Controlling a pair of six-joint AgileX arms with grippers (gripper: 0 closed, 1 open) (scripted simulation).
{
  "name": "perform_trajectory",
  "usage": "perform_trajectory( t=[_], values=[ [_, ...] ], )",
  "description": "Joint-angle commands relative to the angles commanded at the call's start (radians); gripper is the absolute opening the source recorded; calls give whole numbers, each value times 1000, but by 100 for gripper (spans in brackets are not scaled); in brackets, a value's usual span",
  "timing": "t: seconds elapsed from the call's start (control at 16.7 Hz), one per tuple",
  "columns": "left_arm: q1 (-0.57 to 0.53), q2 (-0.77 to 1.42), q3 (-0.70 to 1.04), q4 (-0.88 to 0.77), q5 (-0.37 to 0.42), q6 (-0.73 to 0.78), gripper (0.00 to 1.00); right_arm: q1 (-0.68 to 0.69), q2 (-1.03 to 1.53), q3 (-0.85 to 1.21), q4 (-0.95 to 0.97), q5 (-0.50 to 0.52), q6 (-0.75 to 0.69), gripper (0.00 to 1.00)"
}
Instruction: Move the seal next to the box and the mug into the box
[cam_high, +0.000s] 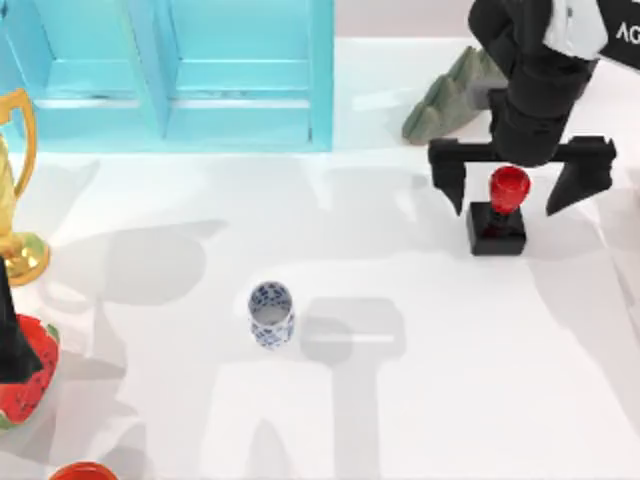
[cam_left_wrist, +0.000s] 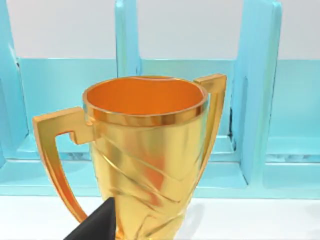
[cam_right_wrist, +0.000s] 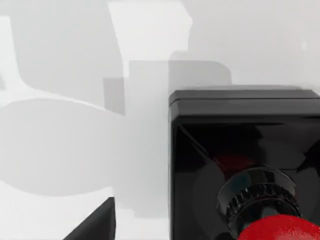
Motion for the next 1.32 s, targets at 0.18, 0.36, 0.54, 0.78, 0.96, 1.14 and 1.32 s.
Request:
perform_trajectory(
  t=[0.18, 0.36, 0.54, 0.78, 0.96, 1.14, 1.32],
  values=[
    [0, 0, 0, 0, 0, 0, 100, 0, 0, -8, 8, 0, 0, 100],
    [0, 0, 0, 0, 0, 0, 100, 0, 0, -8, 8, 0, 0, 85],
    [0, 0, 0, 0, 0, 0, 100, 0, 0, -8, 8, 0, 0, 62],
    [0, 0, 0, 0, 0, 0, 100, 0, 0, -8, 8, 0, 0, 32],
    [0, 0, 0, 0, 0, 0, 100, 0, 0, -8, 8, 0, 0, 10],
    [0, 0, 0, 0, 0, 0, 100, 0, 0, -8, 8, 0, 0, 0],
    [0, 0, 0, 0, 0, 0, 100, 0, 0, -8, 8, 0, 0, 0]
  ],
)
